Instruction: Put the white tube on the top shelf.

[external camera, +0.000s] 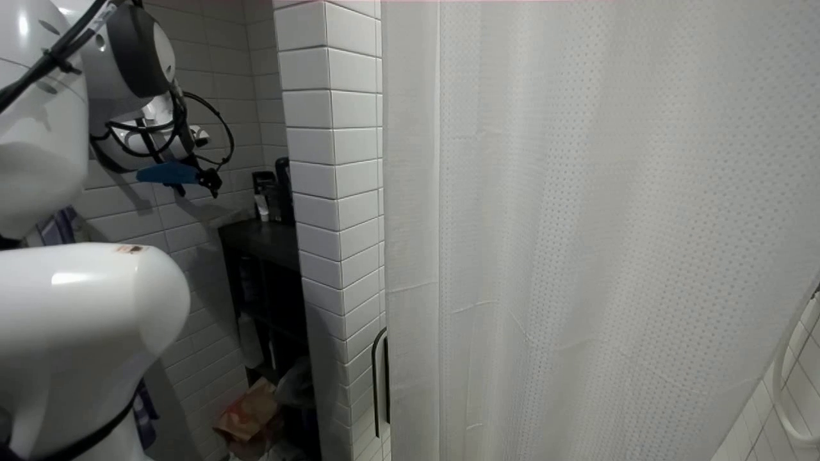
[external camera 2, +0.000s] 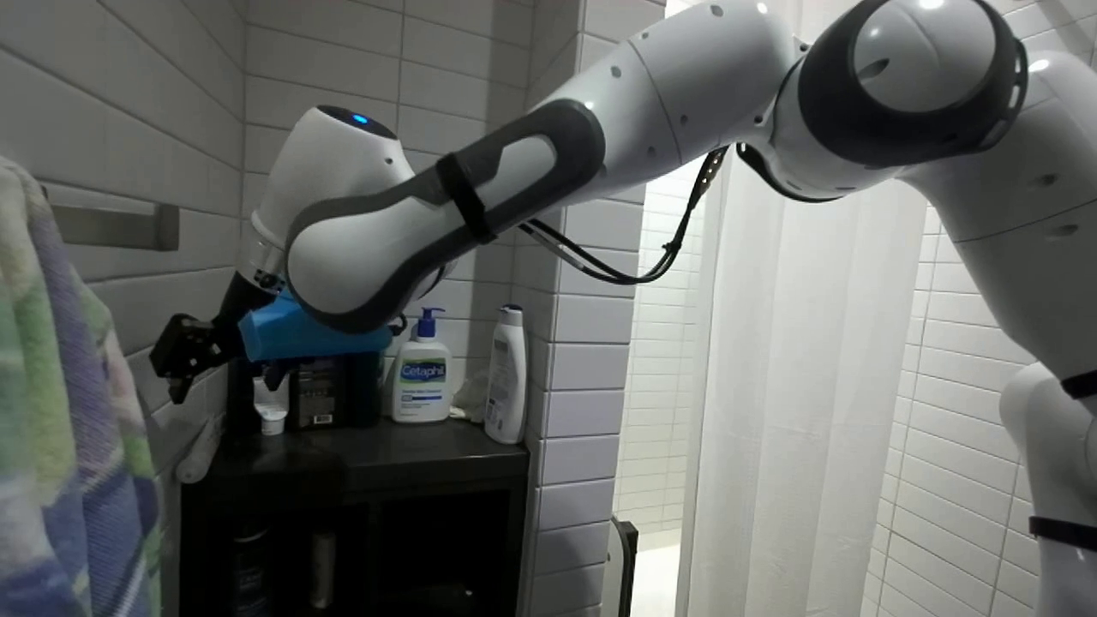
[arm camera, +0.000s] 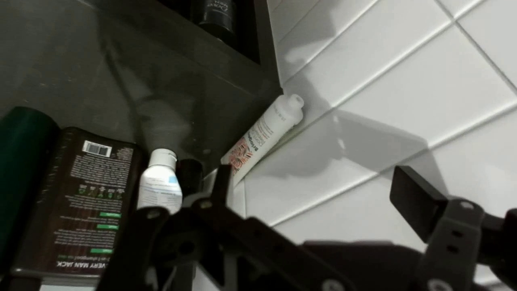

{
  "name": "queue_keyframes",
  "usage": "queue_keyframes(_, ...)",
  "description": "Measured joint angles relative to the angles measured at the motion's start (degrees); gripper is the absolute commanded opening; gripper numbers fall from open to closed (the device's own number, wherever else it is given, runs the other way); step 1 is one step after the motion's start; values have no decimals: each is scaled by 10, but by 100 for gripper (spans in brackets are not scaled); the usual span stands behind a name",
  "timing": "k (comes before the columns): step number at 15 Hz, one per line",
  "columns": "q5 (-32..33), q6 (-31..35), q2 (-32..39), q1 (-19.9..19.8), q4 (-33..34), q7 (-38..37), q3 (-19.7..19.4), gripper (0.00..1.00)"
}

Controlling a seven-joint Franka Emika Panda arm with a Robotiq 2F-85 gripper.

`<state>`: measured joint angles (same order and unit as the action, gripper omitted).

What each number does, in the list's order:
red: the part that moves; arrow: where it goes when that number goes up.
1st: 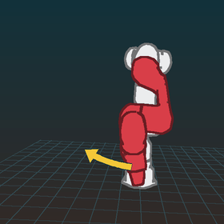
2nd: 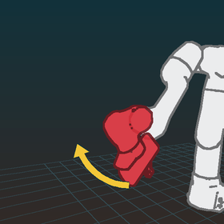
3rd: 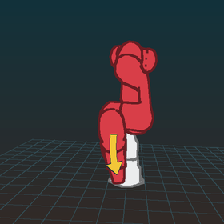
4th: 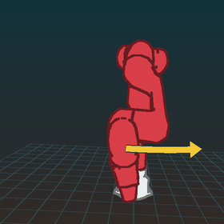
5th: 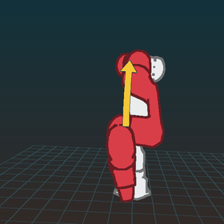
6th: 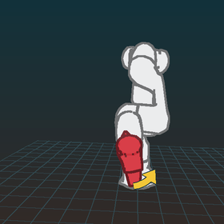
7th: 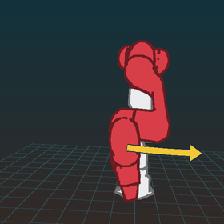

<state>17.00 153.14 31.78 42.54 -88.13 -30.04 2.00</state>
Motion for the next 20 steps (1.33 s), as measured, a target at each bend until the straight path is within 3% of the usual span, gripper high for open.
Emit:
queue_keyframes(8, 33, 78, 14, 44, -34, -24, -73, 100)
queue_keyframes(20, 35, 101, 62, 96, -2, -73, -160, 100)
